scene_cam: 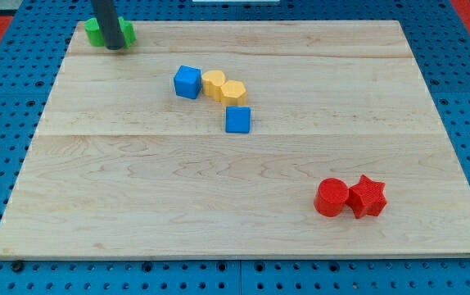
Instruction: Separate the red circle from the red star
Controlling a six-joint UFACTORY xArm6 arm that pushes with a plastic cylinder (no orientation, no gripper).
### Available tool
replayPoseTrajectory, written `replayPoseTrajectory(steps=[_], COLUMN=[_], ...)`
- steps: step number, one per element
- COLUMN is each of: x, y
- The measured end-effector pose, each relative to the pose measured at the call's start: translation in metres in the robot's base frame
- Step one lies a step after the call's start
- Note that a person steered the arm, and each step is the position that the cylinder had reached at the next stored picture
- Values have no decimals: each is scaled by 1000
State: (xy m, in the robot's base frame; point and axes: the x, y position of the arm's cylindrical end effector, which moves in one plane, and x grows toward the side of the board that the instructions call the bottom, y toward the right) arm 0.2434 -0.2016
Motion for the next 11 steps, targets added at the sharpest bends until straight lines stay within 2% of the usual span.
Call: replayPoseTrajectory(steps=[1, 2, 3, 4, 5, 6, 9, 10, 11], x=[2, 51, 136, 201, 205, 208, 213, 288, 363], y=[32, 88, 86, 125, 167, 278, 510, 513, 417])
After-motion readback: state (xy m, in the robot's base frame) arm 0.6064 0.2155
